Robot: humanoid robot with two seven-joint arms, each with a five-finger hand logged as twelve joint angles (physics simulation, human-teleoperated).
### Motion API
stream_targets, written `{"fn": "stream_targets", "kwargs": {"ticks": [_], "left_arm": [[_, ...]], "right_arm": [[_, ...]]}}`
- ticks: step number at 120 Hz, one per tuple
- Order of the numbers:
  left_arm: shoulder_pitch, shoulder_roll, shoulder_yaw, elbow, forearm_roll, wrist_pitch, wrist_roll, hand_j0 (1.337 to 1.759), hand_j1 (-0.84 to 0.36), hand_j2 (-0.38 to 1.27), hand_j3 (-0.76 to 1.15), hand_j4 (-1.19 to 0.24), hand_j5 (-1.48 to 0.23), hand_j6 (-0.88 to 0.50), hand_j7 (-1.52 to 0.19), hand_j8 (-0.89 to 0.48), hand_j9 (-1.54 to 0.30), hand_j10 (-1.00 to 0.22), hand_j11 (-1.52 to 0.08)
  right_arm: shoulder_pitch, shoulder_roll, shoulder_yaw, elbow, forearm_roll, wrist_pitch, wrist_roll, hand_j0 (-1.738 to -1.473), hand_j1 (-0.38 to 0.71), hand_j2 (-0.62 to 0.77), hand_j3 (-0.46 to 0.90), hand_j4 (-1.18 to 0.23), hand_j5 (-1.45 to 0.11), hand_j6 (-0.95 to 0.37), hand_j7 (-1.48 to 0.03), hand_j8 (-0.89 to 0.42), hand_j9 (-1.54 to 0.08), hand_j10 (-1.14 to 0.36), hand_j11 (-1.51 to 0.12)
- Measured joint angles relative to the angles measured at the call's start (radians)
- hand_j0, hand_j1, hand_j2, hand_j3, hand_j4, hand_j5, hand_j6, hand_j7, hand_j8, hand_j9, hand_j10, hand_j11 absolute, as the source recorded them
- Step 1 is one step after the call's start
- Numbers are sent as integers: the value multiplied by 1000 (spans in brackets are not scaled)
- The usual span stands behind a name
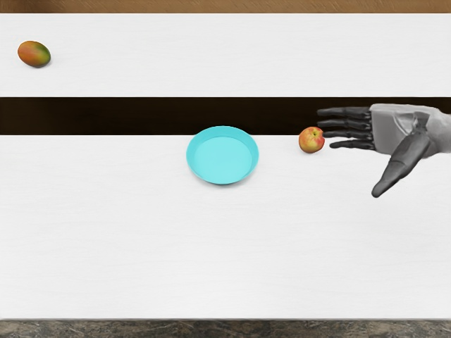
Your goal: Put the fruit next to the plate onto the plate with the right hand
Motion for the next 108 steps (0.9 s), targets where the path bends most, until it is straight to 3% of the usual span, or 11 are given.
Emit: {"fn": "stream_targets", "kwargs": {"ticks": [11, 23, 32, 56, 74, 108], "left_arm": [[0, 0, 0, 0, 0, 0, 0, 1658, 73, 46, 0, -230, -299, -230, -299, -230, -299, -230, -299], [0, 0, 0, 0, 0, 0, 0, 1658, 73, 46, 0, -230, -299, -230, -299, -230, -299, -230, -299], [0, 0, 0, 0, 0, 0, 0, 1658, 73, 46, 0, -230, -299, -230, -299, -230, -299, -230, -299], [0, 0, 0, 0, 0, 0, 0, 1658, 73, 46, 0, -230, -299, -230, -299, -230, -299, -230, -299], [0, 0, 0, 0, 0, 0, 0, 1658, 73, 46, 0, -230, -299, -230, -299, -230, -299, -230, -299], [0, 0, 0, 0, 0, 0, 0, 1658, 73, 46, 0, -230, -299, -230, -299, -230, -299, -230, -299]], "right_arm": [[14, 24, 1, -11, -22, 0, -26, -1658, -303, -7, 0, -44, -48, -40, -52, -40, -52, -40, -52], [44, 90, 4, -54, -67, -36, -84, -1658, -304, -6, 0, -42, -48, -40, -51, -40, -51, -40, -51], [81, 174, 6, -90, -229, -150, -127, -1658, -304, -6, 0, -41, -49, -40, -50, -40, -50, -40, -50], [114, 398, 0, -145, -619, -488, -182, -1658, -293, -8, 0, -51, -62, -51, -62, -50, -63, -50, -62], [95, 511, -90, -216, -808, -721, -214, -1658, -282, -10, 0, -59, -74, -60, -74, -60, -74, -59, -74], [27, 644, -130, -326, -867, -870, -225, -1658, -94, -40, 0, -216, -278, -218, -278, -217, -278, -216, -278]]}}
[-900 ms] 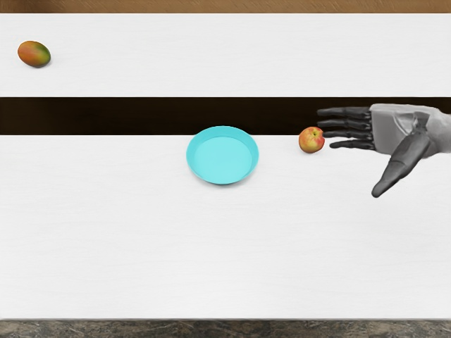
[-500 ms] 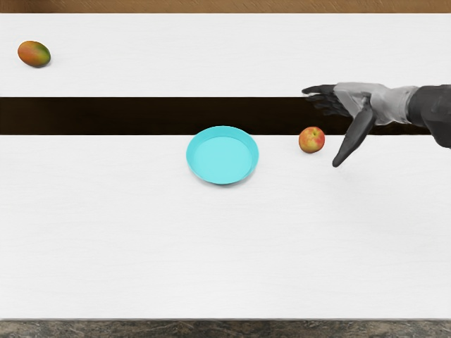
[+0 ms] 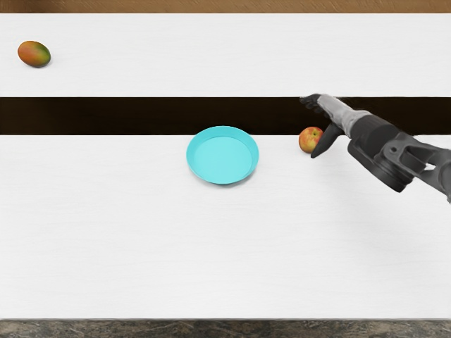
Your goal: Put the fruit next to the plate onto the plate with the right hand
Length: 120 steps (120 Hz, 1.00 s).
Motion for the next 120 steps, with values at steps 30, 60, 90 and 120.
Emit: {"fn": "stream_targets", "kwargs": {"ticks": [30, 60, 90, 120], "left_arm": [[0, 0, 0, 0, 0, 0, 0, 1658, 73, 46, 0, -230, -299, -230, -299, -229, -299, -229, -299], [0, 0, 0, 0, -1, 0, 0, 1658, 73, 46, 0, -230, -299, -229, -299, -229, -299, -229, -299], [0, 0, 0, 0, 0, 0, 0, 1658, 73, 46, 0, -229, -299, -229, -299, -229, -299, -229, -299], [0, 0, 0, 0, -1, 0, 0, 1658, 73, 46, 0, -229, -299, -229, -299, -229, -299, -229, -299]], "right_arm": [[-15, 48, -48, -26, -4, -113, -2, -1658, -32, -51, 0, -268, -346, -269, -346, -269, -346, -268, -346], [-18, 88, -85, -67, -4, -151, -3, -1658, 38, -62, 0, -326, -421, -327, -421, -326, -421, -326, -421], [-23, 99, -92, -74, -3, -148, -57, -1657, 203, -86, -1, -477, -592, -408, -604, -412, -599, -473, -599], [-21, 99, -90, -70, 0, -143, -73, -1652, 252, 8, 0, -601, -724, -407, -752, -398, -747, -590, -746]]}}
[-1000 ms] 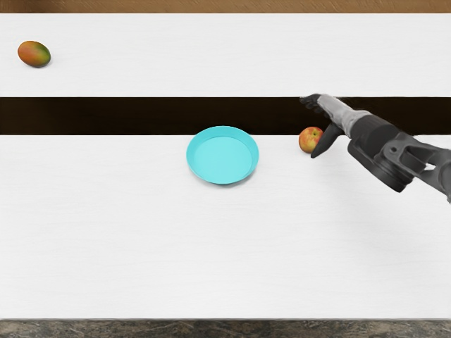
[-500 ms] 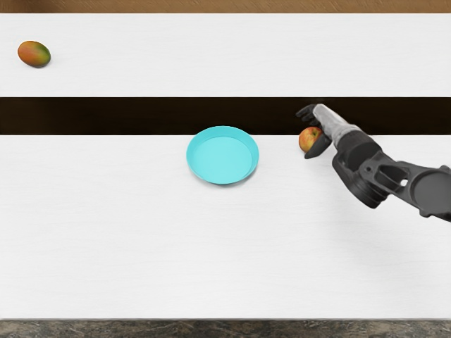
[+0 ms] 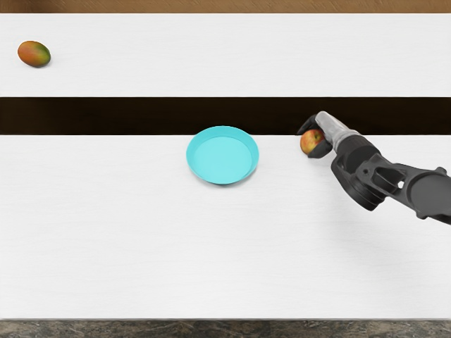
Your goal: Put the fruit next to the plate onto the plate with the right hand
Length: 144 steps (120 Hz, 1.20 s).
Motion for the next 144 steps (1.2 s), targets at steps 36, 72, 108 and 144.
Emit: {"fn": "stream_targets", "kwargs": {"ticks": [36, 72, 108, 144], "left_arm": [[0, 0, 0, 0, 0, 0, 0, 1658, 73, 46, 0, -229, -299, -229, -299, -229, -299, -229, -299], [0, 0, 0, 0, 0, 0, 0, 1658, 73, 46, 0, -229, -299, -229, -299, -229, -299, -229, -299], [0, 0, 0, 0, 0, 0, 0, 1658, 73, 46, 0, -229, -299, -229, -299, -229, -299, -229, -299], [0, 0, 0, 0, 0, 0, 0, 1658, 73, 46, 0, -229, -299, -229, -299, -229, -299, -229, -299]], "right_arm": [[29, -63, 55, 114, 37, 23, -6, -1653, 241, 64, 0, -608, -810, -423, -799, -385, -815, -588, -810], [75, -49, 74, 273, 68, 39, -35, -1655, 248, 75, 0, -604, -837, -414, -809, -368, -832, -578, -820], [78, 115, 74, 237, 70, 40, -37, -1657, 263, 120, 1, -598, -868, -408, -820, -351, -862, -567, -844], [69, 248, 62, 117, 60, 39, -37, -1657, 255, 109, 0, -582, -842, -411, -797, -357, -837, -560, -825]]}}
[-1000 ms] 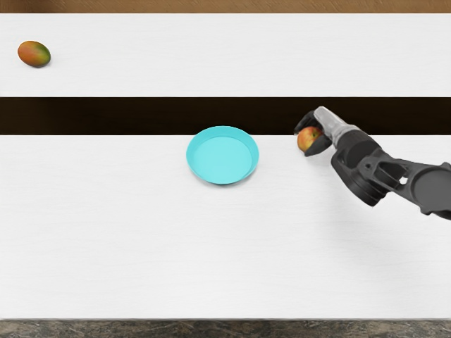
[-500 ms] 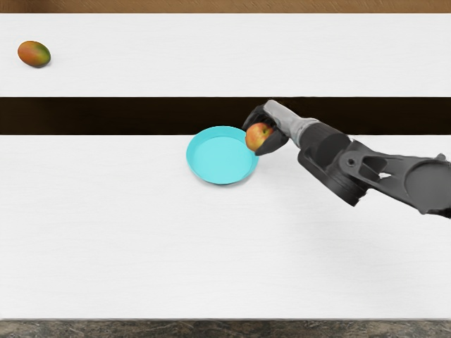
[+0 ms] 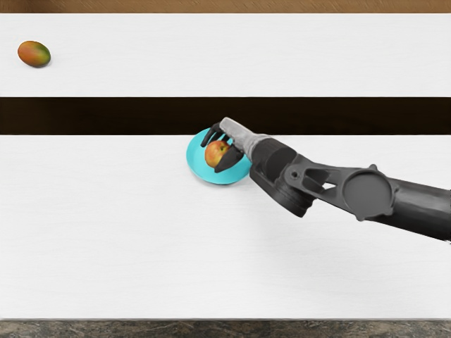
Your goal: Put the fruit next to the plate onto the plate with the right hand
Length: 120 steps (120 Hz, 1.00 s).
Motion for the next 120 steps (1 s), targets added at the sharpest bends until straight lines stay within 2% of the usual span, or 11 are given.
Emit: {"fn": "stream_targets", "kwargs": {"ticks": [13, 23, 39, 51, 63, 74, 87, 106, 120], "left_arm": [[0, 0, 0, 0, 0, 0, 0, 1658, 73, 46, 0, -229, -299, -229, -299, -229, -299, -229, -299], [0, 0, 0, 0, 0, 0, 0, 1658, 73, 46, 0, -229, -299, -229, -299, -229, -299, -229, -299], [0, 0, 0, 0, 0, 0, 0, 1658, 73, 46, 0, -229, -299, -229, -299, -229, -299, -229, -299], [0, 0, 0, -1, 0, 0, 0, 1658, 73, 46, 0, -229, -299, -229, -299, -229, -299, -229, -299], [8, 0, 1, 1, -1, 0, 0, 1658, 73, 46, 0, -229, -299, -229, -299, -229, -299, -229, -299], [31, 0, 1, -2, -1, 0, 1, 1658, 73, 46, 0, -229, -299, -229, -299, -229, -299, -229, -299], [52, 0, 1, 0, -2, 0, 1, 1658, 73, 46, 0, -229, -299, -229, -299, -229, -299, -229, -299], [52, 0, 2, 7, -3, 0, 3, 1658, 73, 46, 0, -229, -299, -229, -299, -229, -299, -229, -299], [52, 0, 2, 9, -3, 0, 4, 1658, 73, 46, 0, -229, -299, -229, -299, -229, -299, -229, -299]], "right_arm": [[-1, 8, 2, -4, -6, -39, 0, -1658, 55, 57, 0, -384, -549, -283, -523, -251, -546, -371, -539], [0, -1, 6, 5, -7, -58, 0, -1658, -62, 35, 0, -271, -385, -204, -367, -183, -383, -262, -378], [6, -111, 47, 97, 20, -28, 5, -1658, -175, 15, 0, -162, -227, -127, -218, -116, -226, -157, -224], [-6, -194, 144, 138, 106, 159, 19, -1658, -223, 6, 0, -116, -160, -95, -155, -88, -160, -113, -158], [-30, -308, 250, 149, 244, 445, 85, -1658, -253, 1, 0, -87, -119, -75, -116, -71, -119, -86, -118], [-52, -423, 305, 129, 355, 683, 181, -1658, -270, -2, 0, -71, -96, -63, -94, -60, -96, -70, -95], [-72, -522, 330, 101, 447, 869, 262, -1658, -282, -4, 0, -59, -79, -55, -77, -53, -79, -59, -78], [-92, -599, 341, 63, 505, 951, 320, -1658, -292, -6, 0, -50, -66, -48, -65, -47, -65, -50, -65], [-112, -658, 343, 55, 525, 967, 341, -1658, -296, -6, 0, -46, -60, -46, -59, -45, -60, -46, -60]]}}
